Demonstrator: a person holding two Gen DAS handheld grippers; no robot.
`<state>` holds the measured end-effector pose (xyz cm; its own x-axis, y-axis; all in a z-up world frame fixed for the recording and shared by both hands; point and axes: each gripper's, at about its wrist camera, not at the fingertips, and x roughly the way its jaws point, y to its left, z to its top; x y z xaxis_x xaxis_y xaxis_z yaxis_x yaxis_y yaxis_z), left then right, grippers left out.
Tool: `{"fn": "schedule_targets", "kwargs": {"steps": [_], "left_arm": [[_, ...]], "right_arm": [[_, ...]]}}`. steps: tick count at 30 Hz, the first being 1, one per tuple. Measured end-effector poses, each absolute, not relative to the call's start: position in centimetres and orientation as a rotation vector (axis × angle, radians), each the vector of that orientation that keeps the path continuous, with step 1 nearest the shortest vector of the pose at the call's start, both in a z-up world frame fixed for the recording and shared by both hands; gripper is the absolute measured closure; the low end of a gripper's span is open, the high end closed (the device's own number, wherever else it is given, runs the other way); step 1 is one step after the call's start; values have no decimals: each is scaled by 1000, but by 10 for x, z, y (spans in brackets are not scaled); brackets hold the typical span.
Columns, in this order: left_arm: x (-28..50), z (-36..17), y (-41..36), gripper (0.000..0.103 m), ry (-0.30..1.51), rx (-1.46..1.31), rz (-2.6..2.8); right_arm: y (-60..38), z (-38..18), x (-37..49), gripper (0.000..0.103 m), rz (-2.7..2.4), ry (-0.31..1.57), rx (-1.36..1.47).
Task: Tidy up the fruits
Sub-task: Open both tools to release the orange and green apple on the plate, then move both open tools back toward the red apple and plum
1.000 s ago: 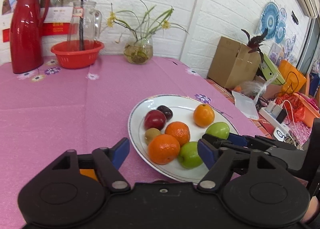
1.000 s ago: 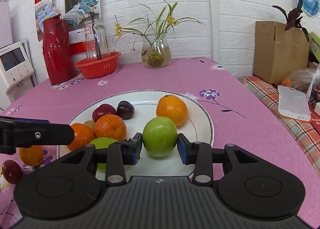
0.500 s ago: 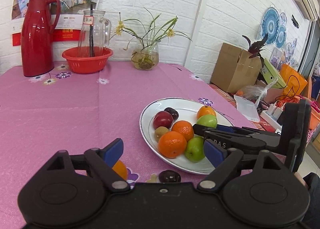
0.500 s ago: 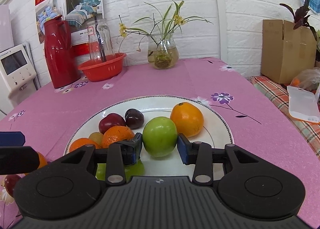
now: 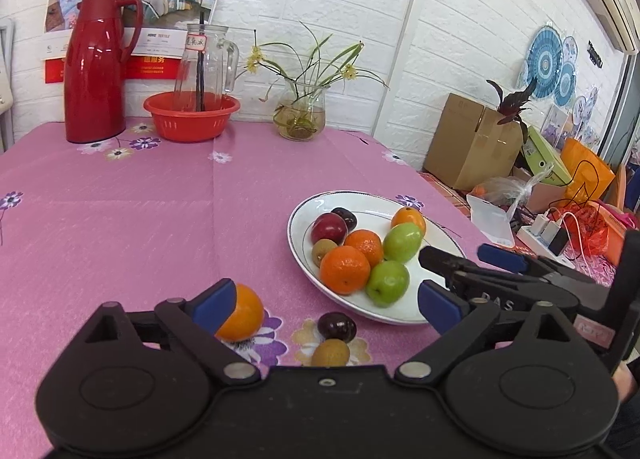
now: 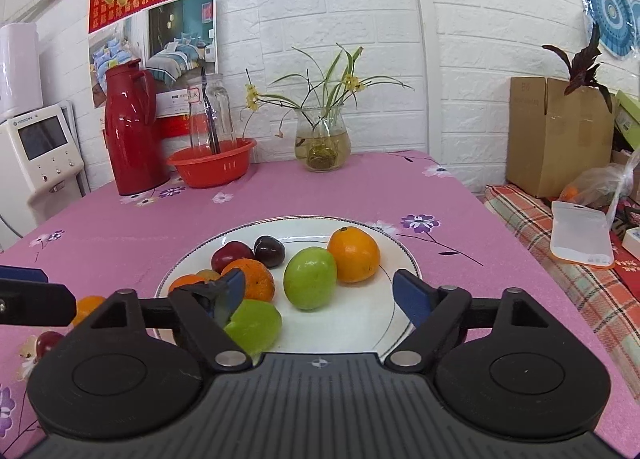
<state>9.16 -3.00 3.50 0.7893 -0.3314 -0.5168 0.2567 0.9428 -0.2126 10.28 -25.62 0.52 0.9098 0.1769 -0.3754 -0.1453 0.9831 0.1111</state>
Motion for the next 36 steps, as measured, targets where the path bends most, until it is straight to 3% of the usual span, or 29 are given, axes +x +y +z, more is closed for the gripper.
{"fn": "schedule_targets", "kwargs": {"steps": [16,36], "left_arm": [[33,24,-18,0,602,-158,-268],[10,-6,30,0,662,-196,-139]], "right_arm": [[-232,-1,33,0,222,437,25],[-193,-14,10,0,280,535,-5]]}}
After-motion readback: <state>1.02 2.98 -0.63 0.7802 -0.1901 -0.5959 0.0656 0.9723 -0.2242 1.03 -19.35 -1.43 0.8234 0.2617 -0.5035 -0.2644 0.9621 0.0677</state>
